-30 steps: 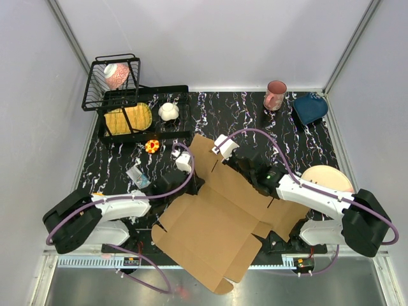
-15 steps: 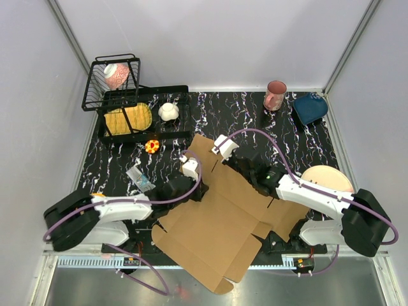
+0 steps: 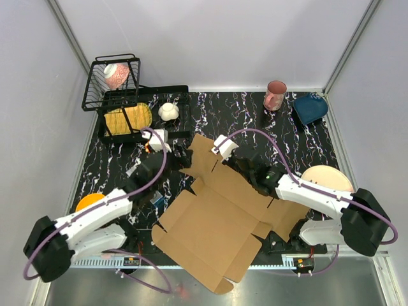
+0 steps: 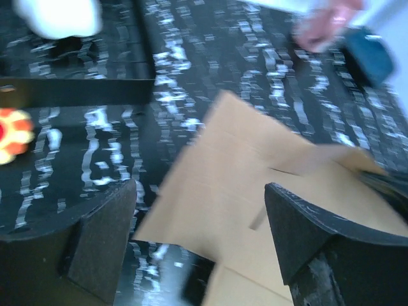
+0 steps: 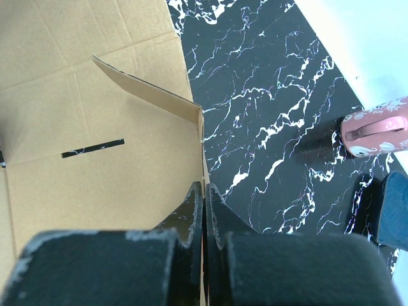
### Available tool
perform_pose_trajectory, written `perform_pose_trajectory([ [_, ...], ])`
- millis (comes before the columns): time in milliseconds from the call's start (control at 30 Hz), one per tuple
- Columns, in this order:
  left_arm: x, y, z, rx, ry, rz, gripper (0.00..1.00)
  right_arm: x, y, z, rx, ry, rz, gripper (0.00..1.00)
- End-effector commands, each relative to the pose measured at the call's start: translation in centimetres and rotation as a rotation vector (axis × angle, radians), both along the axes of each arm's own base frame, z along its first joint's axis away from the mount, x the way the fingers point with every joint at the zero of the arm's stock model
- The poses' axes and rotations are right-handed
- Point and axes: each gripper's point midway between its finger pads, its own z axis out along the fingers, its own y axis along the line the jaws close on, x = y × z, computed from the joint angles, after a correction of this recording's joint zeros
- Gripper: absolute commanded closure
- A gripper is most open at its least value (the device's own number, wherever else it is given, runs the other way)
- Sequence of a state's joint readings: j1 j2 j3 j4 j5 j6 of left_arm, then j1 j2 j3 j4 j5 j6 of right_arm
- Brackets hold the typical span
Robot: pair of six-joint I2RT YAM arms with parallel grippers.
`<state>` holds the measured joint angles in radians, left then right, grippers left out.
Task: Fold the paper box
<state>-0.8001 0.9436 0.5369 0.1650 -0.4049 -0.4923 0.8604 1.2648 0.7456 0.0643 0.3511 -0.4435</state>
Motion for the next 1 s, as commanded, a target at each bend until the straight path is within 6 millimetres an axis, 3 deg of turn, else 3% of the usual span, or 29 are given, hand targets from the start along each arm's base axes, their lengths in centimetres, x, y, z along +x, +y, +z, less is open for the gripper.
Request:
perform_pose_trajectory([
  [0, 3.7, 2.3, -1.5, -0.003, 0.072, 0.076, 0.17, -1.8, 2.9, 0.4, 0.096, 0.050, 0.100, 1.00],
  [33, 4.2, 2.1, -2.8, 0.031, 0.096, 0.063, 0.17, -2.1, 2.9, 0.5, 0.098, 0.048, 0.104, 1.00],
  [100, 5.3, 1.6, -2.7, 0.026, 0.082, 0.024, 0.17, -2.6, 3.3, 0.5, 0.066, 0.037, 0.122, 1.00],
  [133, 5.7, 1.6, -3.6, 0.045, 0.097, 0.021, 0.17, -2.7, 3.3, 0.2, 0.040, 0.034, 0.121, 1.00],
  [333, 7.2, -0.3, -3.1, 0.058, 0.059, -0.077, 0.19, -3.5, 3.5, -1.0, -0.096, -0.009, 0.131, 1.00],
  [567, 8.2, -0.6, -3.6, 0.091, 0.033, -0.102, 0.21, -4.1, 4.0, 0.0, -0.135, -0.081, 0.152, 1.00],
  [633, 8.2, -1.1, -4.2, 0.098, 0.042, -0.132, 0.26, -4.2, 4.0, -0.1, -0.160, -0.098, 0.153, 1.00],
  [867, 7.3, -1.4, -5.1, 0.056, 0.056, -0.153, 0.63, -4.5, 3.8, 1.3, -0.236, -0.184, 0.154, 1.00],
  [967, 6.0, -1.3, -5.6, 0.014, 0.067, -0.169, 0.71, -4.5, 3.7, 2.0, -0.292, -0.234, 0.157, 1.00],
])
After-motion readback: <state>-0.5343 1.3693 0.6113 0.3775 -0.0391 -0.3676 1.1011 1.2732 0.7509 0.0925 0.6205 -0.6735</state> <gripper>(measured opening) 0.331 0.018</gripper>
